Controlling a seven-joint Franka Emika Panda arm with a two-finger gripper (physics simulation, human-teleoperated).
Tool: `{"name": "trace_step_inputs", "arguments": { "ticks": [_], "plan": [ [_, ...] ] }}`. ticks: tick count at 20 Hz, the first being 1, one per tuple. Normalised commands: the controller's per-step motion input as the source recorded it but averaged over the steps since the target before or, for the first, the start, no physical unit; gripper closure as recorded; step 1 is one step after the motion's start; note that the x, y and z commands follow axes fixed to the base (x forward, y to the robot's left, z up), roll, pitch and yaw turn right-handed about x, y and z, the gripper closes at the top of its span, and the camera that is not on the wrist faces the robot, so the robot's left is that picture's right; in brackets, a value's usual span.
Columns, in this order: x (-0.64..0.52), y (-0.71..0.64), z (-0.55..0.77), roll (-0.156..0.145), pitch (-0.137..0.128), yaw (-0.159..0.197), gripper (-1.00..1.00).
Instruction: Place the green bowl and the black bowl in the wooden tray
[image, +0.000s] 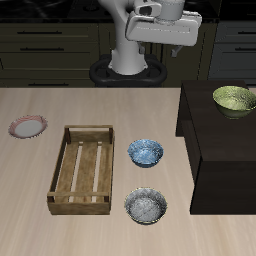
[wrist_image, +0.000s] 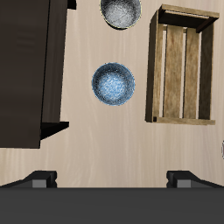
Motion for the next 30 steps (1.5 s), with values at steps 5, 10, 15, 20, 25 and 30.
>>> {"name": "trace_step_inputs", "arguments": {
  "ticks": [5, 10, 15, 20, 25, 30],
  "plan": [
    [0.12, 0.32, 0.21, 0.051, -0.023, 0.009, -1.0],
    [0.21, 0.45, 0.29, 0.124, -0.021, -0.049, -1.0],
    [0.17, 0.31, 0.17, 0.108, -0.009, -0.059, -1.0],
    [0.27, 0.17, 0.07, 0.022, -0.003, -0.014, -1.0],
    [0.33, 0.01, 0.08, -0.006, -0.012, -0.031, -1.0],
    [0.43, 0.04, -0.04, -0.014, 0.043, -0.019, -1.0]
  ]
}}
